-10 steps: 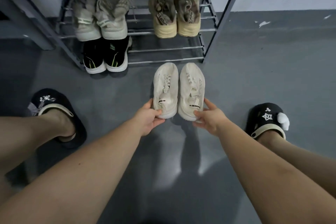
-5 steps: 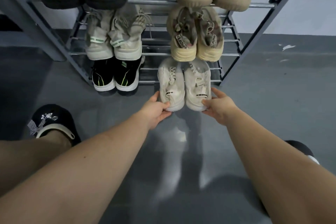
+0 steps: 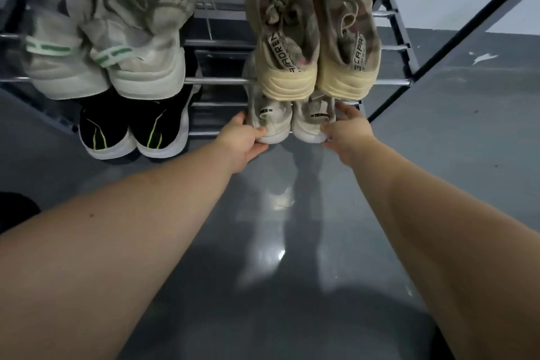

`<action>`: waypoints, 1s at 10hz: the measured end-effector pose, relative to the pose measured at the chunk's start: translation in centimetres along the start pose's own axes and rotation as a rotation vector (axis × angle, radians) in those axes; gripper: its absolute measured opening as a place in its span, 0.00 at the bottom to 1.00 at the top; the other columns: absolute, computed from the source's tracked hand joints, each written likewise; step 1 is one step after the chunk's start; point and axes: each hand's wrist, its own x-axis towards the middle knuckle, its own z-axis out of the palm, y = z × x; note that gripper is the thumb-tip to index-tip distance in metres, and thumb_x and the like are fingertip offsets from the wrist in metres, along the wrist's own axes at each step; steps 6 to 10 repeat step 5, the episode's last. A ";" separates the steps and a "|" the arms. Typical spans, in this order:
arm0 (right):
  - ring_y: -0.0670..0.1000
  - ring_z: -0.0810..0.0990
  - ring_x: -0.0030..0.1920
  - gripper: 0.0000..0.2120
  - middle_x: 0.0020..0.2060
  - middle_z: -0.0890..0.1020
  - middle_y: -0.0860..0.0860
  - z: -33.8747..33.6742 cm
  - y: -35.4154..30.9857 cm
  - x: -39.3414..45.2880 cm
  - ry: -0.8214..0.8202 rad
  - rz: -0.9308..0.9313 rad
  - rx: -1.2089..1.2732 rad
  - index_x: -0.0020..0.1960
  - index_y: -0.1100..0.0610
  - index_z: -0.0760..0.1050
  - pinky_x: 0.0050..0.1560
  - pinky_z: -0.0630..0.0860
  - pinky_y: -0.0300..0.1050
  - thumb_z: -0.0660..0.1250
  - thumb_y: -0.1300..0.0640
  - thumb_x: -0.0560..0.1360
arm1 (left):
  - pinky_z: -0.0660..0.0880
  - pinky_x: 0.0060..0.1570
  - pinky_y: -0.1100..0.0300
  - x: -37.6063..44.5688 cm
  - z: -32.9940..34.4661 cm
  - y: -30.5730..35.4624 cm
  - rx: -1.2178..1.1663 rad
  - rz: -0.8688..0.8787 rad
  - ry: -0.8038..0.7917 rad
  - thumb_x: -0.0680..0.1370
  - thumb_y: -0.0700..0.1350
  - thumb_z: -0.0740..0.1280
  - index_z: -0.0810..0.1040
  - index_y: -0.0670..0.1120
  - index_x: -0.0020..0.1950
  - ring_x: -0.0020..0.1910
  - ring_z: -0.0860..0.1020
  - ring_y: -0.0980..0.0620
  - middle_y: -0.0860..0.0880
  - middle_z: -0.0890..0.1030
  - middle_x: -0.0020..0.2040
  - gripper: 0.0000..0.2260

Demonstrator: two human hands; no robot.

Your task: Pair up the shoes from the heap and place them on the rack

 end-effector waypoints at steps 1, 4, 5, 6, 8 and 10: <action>0.57 0.78 0.59 0.31 0.61 0.78 0.54 0.4 1.7 1.2 -0.015 0.011 -0.005 0.73 0.54 0.64 0.60 0.77 0.57 0.64 0.71 0.72 | 0.74 0.53 0.57 1.3 0.0 -1.3 0.024 -0.002 0.015 0.78 0.33 0.61 0.62 0.50 0.74 0.65 0.73 0.47 0.48 0.72 0.69 0.26; 0.51 0.75 0.52 0.30 0.66 0.73 0.52 -0.6 2.1 0.9 -0.058 -0.026 -0.252 0.76 0.50 0.57 0.51 0.71 0.43 0.63 0.60 0.78 | 0.73 0.60 0.53 2.3 -1.4 -2.5 0.500 0.037 0.003 0.79 0.50 0.63 0.54 0.55 0.77 0.60 0.74 0.46 0.48 0.68 0.70 0.29; 0.57 0.74 0.60 0.34 0.73 0.64 0.55 -0.6 1.5 -1.0 -0.088 -0.047 -0.572 0.78 0.48 0.48 0.56 0.72 0.47 0.62 0.53 0.78 | 0.61 0.71 0.50 1.1 -1.5 -2.1 0.916 0.102 0.104 0.78 0.57 0.60 0.46 0.52 0.78 0.73 0.62 0.41 0.42 0.58 0.76 0.34; 0.57 0.74 0.60 0.34 0.73 0.64 0.55 -0.6 1.5 -1.0 -0.088 -0.047 -0.572 0.78 0.48 0.48 0.56 0.72 0.47 0.62 0.53 0.78 | 0.61 0.71 0.50 1.1 -1.5 -2.1 0.916 0.102 0.104 0.78 0.57 0.60 0.46 0.52 0.78 0.73 0.62 0.41 0.42 0.58 0.76 0.34; 0.57 0.74 0.60 0.34 0.73 0.64 0.55 -0.6 1.5 -1.0 -0.088 -0.047 -0.572 0.78 0.48 0.48 0.56 0.72 0.47 0.62 0.53 0.78 | 0.61 0.71 0.50 1.1 -1.5 -2.1 0.916 0.102 0.104 0.78 0.57 0.60 0.46 0.52 0.78 0.73 0.62 0.41 0.42 0.58 0.76 0.34; 0.57 0.74 0.60 0.34 0.73 0.64 0.55 -0.6 1.5 -1.0 -0.088 -0.047 -0.572 0.78 0.48 0.48 0.56 0.72 0.47 0.62 0.53 0.78 | 0.61 0.71 0.50 1.1 -1.5 -2.1 0.916 0.102 0.104 0.78 0.57 0.60 0.46 0.52 0.78 0.73 0.62 0.41 0.42 0.58 0.76 0.34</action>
